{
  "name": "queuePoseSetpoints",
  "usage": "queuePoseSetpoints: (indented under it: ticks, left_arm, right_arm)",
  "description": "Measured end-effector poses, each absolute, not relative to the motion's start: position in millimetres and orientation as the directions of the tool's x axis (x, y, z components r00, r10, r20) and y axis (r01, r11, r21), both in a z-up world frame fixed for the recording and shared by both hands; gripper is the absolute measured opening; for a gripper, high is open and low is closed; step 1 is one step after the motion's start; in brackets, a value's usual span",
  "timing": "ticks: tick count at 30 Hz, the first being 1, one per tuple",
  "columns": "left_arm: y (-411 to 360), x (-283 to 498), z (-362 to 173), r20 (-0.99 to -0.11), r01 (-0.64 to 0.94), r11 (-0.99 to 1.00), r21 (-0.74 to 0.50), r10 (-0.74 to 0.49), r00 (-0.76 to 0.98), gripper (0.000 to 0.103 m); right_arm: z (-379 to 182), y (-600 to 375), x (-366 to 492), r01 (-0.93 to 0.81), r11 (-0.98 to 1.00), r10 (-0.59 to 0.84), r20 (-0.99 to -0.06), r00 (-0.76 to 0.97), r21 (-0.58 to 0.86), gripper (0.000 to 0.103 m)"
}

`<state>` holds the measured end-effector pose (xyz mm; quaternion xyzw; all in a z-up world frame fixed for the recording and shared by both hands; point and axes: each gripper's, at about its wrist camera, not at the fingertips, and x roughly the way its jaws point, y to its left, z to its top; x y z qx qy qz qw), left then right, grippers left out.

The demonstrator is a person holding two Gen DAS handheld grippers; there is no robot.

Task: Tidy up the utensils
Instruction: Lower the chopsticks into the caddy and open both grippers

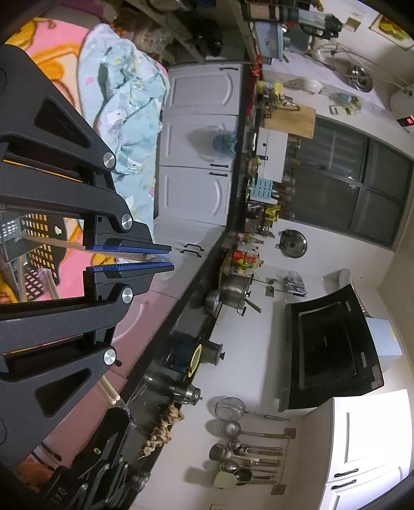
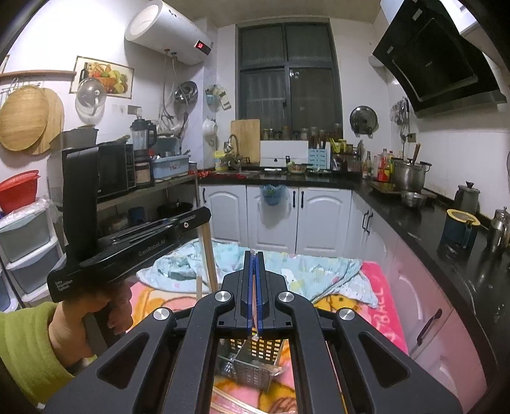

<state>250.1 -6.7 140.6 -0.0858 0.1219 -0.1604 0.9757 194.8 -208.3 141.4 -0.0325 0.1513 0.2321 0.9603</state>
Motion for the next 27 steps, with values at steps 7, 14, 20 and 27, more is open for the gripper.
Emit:
queuePoseSetpoints:
  ticks: [7, 14, 20, 27]
  left_arm:
    - [-8.4, 254.1, 129.4, -0.219, 0.289, 0.935, -0.203, -0.331, 0.918, 0.003]
    - [-10.1, 259.7, 109.8, -0.257, 0.291, 0.934, -0.207, -0.339, 0.905, 0.003]
    - [-9.9, 260.1, 99.4, -0.286, 0.29, 0.933, -0.211, -0.343, 0.895, 0.003]
    - [-4.6, 255.8, 89.5, -0.318, 0.274, 0.939, -0.209, -0.331, 0.889, 0.027]
  right_arm:
    - [127.3, -204.6, 203.9, -0.448, 0.894, 0.428, -0.342, 0.836, 0.024, 0.002]
    - [112.7, -207.7, 214.4, -0.428, 0.903, 0.41, -0.373, 0.832, 0.038, 0.002]
    - [102.8, -209.5, 221.8, -0.405, 0.913, 0.387, -0.391, 0.835, 0.038, 0.002]
    - [93.1, -211.7, 231.0, -0.38, 0.923, 0.367, -0.409, 0.836, 0.051, 0.003]
